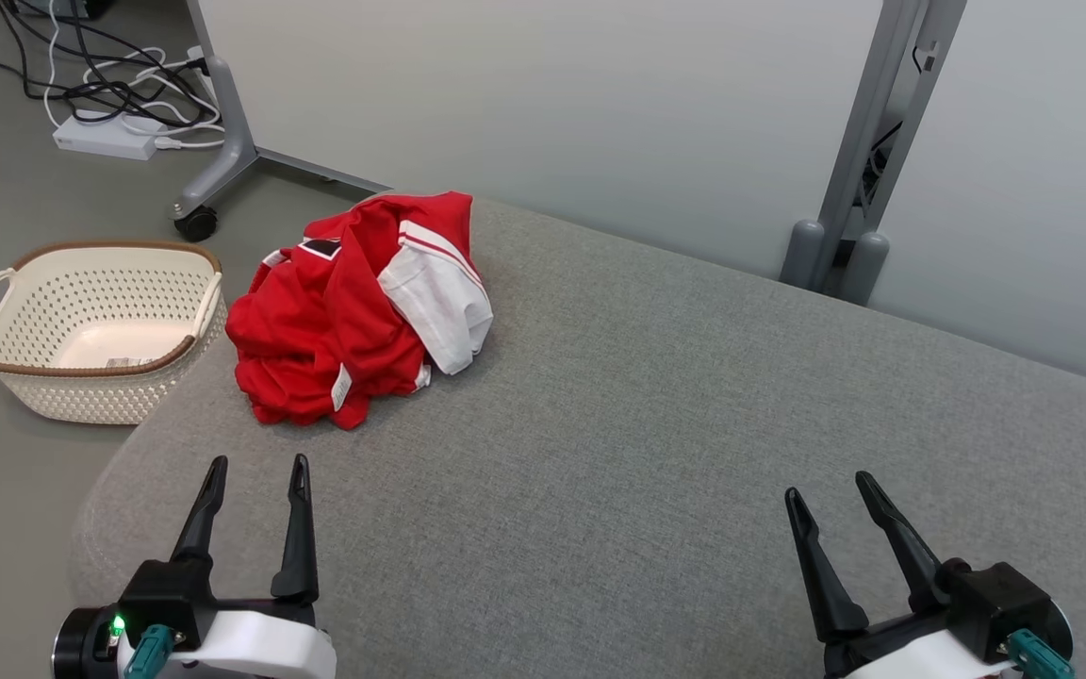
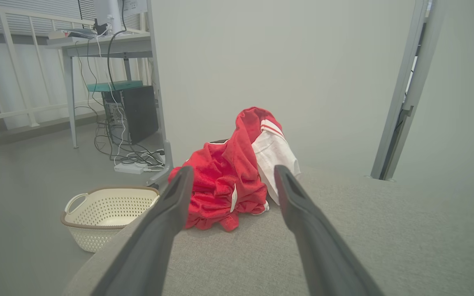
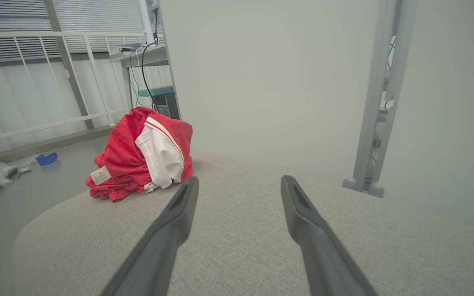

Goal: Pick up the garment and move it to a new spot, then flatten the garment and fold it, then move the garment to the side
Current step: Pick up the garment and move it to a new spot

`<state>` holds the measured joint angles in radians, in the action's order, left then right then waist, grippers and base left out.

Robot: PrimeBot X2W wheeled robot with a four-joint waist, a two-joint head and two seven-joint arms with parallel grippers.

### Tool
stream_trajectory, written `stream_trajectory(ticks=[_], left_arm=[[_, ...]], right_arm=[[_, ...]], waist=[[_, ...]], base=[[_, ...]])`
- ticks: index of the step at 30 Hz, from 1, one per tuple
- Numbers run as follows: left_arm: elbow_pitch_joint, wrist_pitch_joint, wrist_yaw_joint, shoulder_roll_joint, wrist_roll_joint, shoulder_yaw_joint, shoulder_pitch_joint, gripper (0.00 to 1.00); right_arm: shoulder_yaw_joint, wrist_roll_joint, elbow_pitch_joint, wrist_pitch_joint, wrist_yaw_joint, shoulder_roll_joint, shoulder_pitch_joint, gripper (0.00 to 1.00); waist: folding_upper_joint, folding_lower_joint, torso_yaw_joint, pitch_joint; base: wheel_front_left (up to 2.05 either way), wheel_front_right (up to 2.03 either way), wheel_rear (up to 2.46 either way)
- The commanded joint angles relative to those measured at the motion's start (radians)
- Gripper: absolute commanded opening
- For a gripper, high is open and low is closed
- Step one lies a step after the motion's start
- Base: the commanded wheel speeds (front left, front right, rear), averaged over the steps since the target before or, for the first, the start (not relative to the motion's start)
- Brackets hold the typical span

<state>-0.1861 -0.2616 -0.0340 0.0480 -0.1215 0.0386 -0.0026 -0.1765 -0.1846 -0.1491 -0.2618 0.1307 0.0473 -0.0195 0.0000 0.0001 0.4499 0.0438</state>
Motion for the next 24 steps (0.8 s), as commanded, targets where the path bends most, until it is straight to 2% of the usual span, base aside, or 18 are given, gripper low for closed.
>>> stream_trajectory(ticks=[1,8,13,17,24], left_arm=[[0.004,-0.004,-0.005,0.004,-0.003,-0.004,-0.013,1.0],[0.004,-0.004,-0.017,0.004,-0.027,0.0,-0.037,1.0],[-0.021,-0.004,-0.028,0.004,-0.058,0.006,-0.098,1.0],[-0.057,-0.004,-0.031,0.004,-0.077,-0.015,-0.188,1.0],[-0.241,-0.002,0.01,0.026,-0.09,-0.066,-0.458,1.0]], right_arm=[[0.001,0.003,0.001,-0.006,0.0,0.006,0.005,1.0],[-0.003,0.022,0.001,-0.006,0.0,0.006,0.014,1.0],[-0.008,0.056,-0.002,-0.006,0.0,0.006,0.04,1.0],[-0.006,0.089,-0.005,-0.006,0.0,0.006,0.074,1.0],[-0.002,0.139,-0.001,-0.006,0.0,0.007,0.15,1.0]], waist=[[0.0,-0.0001,0.003,-0.002],[0.0,-0.0001,0.007,-0.037],[0.0,-0.0001,-0.004,-0.111],[0.0,-0.0001,-0.017,-0.178],[0.0,-0.0001,-0.048,-0.31]], base=[[0.0,0.0,0.0],[0.0,0.0,0.0],[0.0,0.0,0.0],[0.0,0.0,0.0],[0.0,0.0,0.0]])
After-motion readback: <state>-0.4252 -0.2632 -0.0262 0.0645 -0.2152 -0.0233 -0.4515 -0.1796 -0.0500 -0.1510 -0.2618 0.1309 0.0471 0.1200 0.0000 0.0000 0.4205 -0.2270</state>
